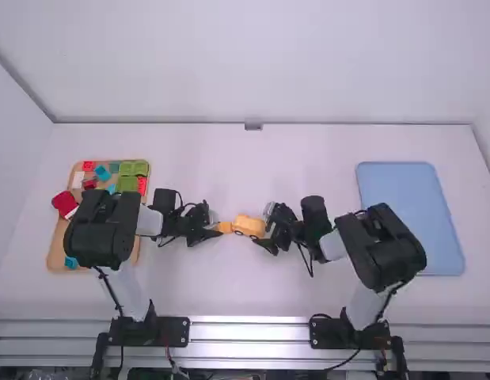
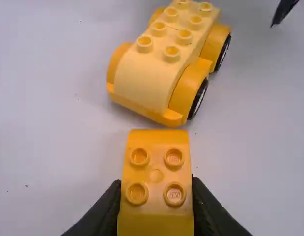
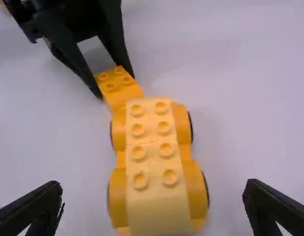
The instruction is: Assemble lego blocks to make yellow taxi
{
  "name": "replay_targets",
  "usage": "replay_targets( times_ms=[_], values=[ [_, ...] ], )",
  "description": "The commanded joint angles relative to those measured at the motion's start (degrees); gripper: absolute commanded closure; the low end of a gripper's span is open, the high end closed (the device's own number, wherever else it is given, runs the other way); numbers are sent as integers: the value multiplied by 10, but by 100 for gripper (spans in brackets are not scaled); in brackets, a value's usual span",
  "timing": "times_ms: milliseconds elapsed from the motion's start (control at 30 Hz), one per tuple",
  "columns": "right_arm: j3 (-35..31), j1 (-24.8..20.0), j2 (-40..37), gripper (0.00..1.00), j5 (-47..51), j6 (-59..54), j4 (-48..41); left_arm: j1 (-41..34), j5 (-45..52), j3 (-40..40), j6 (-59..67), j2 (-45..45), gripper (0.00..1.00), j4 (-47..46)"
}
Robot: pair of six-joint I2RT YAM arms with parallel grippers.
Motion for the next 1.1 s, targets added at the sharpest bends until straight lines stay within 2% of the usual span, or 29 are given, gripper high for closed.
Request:
replay_targets(
  times_ms=[0, 133, 267, 367, 567, 633, 700, 767, 900, 967, 1067],
  values=[
    [-1, 3, 40, 2, 2, -9, 30, -3, -25, -16, -16, -2, 87, -11],
    [26, 23, 121, 2, -42, -8, 120, -2, -24, -18, -16, -2, 87, -11],
    [42, 31, 150, 2, -28, -9, 147, 0, -25, -17, -15, -2, 90, -22],
    [54, 40, 157, 2, -14, -13, 136, 1, -24, -17, -16, -2, 97, -21],
    [78, 39, 158, 0, 0, -52, 85, 1, -24, -17, -16, -2, 95, -22],
    [85, 41, 158, 7, -11, -82, 63, 1, -24, -17, -15, -2, 85, -22],
    [89, 38, 158, 10, -9, -90, 50, 1, -24, -17, -16, -4, 82, -23],
    [94, 40, 158, 14, -9, -110, 28, 0, -26, -17, -15, -12, 82, -36],
    [99, 39, 158, 22, -9, -133, 4, 0, -27, -17, -16, -36, 91, -57],
    [95, 34, 158, 21, -9, -133, 12, 1, -30, -17, -16, -50, 93, -66],
    [89, 19, 158, 13, -19, -133, 10, 1, -62, -17, -17, -76, 94, -90]
  ],
)
